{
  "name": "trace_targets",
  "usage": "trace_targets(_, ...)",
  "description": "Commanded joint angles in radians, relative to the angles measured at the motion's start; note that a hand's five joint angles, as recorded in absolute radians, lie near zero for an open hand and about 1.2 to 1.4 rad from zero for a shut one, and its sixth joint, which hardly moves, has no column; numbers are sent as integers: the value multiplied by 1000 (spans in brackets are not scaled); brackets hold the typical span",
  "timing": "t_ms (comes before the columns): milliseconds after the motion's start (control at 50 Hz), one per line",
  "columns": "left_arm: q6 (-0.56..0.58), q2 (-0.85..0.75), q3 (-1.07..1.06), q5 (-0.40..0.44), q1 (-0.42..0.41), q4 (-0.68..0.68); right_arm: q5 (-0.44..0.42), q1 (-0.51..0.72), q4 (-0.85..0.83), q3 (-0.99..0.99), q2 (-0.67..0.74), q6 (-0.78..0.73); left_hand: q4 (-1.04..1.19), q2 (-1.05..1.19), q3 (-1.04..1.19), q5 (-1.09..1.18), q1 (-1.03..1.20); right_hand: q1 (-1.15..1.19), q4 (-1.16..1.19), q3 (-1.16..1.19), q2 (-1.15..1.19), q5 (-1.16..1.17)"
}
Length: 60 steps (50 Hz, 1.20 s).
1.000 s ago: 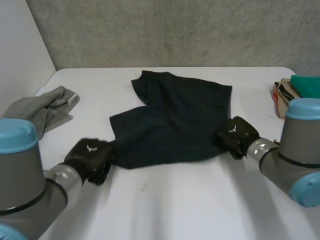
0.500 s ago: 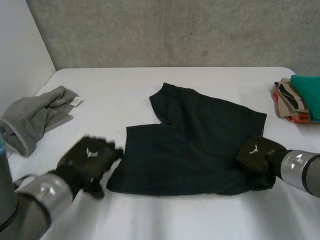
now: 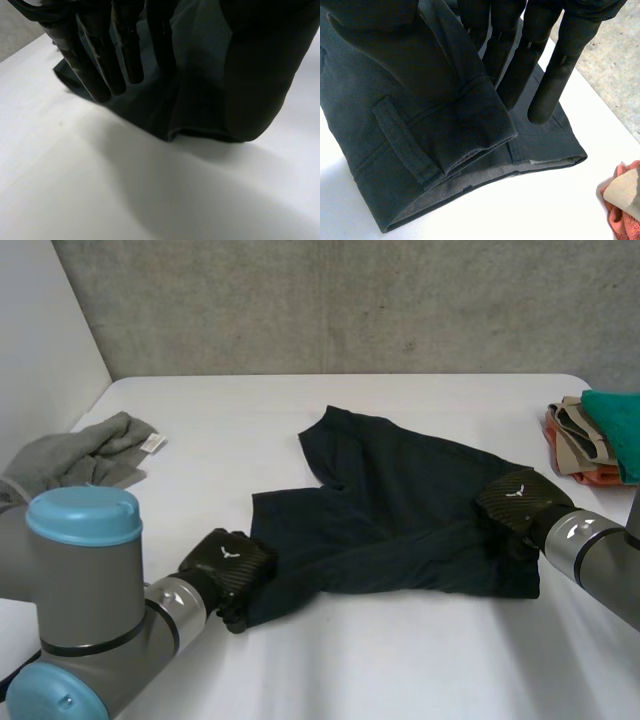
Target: Fold the laundry.
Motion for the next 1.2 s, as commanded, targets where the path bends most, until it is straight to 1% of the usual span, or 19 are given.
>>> trace_targets(20,-29,-19,29,-14,-52,-12,3,9,-13,17,4,-1,106,114,113,107,119,293,198,210,224,192)
trace_targets(100,-46,-39,34,-37,-71,2,3,3,-13,17,4,1,530,539,537,531,543,293,198,210,224,192)
trace_targets(120,-43,-48,38,-54,-71,10,3,1,-13,15,4,4,866,874,872,867,878,293,198,210,224,192)
trace_targets(180,-26,-62,52,-95,-69,10,-2,-4,-11,15,1,1,869,877,876,870,882,293,198,210,224,192)
trace_targets(220,8,-59,58,-155,-62,-19,-5,-7,-7,12,-1,-1,869,877,876,870,882,293,198,210,224,192)
trace_targets(280,51,-12,40,-204,-62,-144,-20,-5,16,15,-5,-10,869,877,876,870,882,293,198,210,224,192)
trace_targets(360,68,146,0,-175,-80,-324,-68,-7,107,20,-16,-105,869,877,876,870,882,293,198,210,224,192)
trace_targets(380,74,201,-13,-155,-94,-408,-83,-10,163,26,-19,-169,869,877,876,870,882,293,198,210,224,192)
trace_targets(460,92,289,-26,-129,-132,-560,-109,-26,287,47,-31,-323,869,877,876,870,882,293,198,210,224,192)
trace_targets(520,106,289,-23,-132,-149,-535,-114,-27,311,54,-34,-361,869,877,876,870,882,293,198,210,224,192)
trace_targets(600,144,240,-1,-164,-163,-457,-114,-27,267,60,-36,-326,869,877,876,870,882,293,198,210,224,192)
trace_targets(680,215,164,77,-189,-158,-401,-112,-31,234,61,-34,-286,-258,-250,-251,-257,-245,293,198,210,224,192)
trace_targets(700,238,142,118,-192,-157,-388,-111,-36,222,63,-31,-277,-353,-345,-346,-352,-340,293,198,210,224,192)
trace_targets(760,266,108,201,-178,-148,-342,-112,-43,210,67,-31,-274,-353,-345,-346,-352,-340,293,198,210,224,192)
trace_targets(840,280,1,370,-106,-95,-236,-112,-45,188,74,-31,-273,-353,-345,-346,-352,-340,293,198,210,224,192)
trace_targets(920,273,-141,557,44,-48,-177,-112,-42,170,78,-28,-269,-337,-329,-331,-337,-325,293,198,210,224,192)
trace_targets(940,281,-202,634,116,-31,-174,-112,-42,159,78,-27,-266,-259,-251,-252,-258,-246,293,198,210,224,192)
trace_targets(1040,304,-417,882,306,10,-190,-111,-37,125,78,-13,-250,-141,-133,-134,-140,-128,293,198,210,224,192)
trace_targets(1200,347,-623,1098,455,47,-183,-108,-34,99,78,18,-245,-94,-86,-87,-93,-81,293,198,210,224,192)
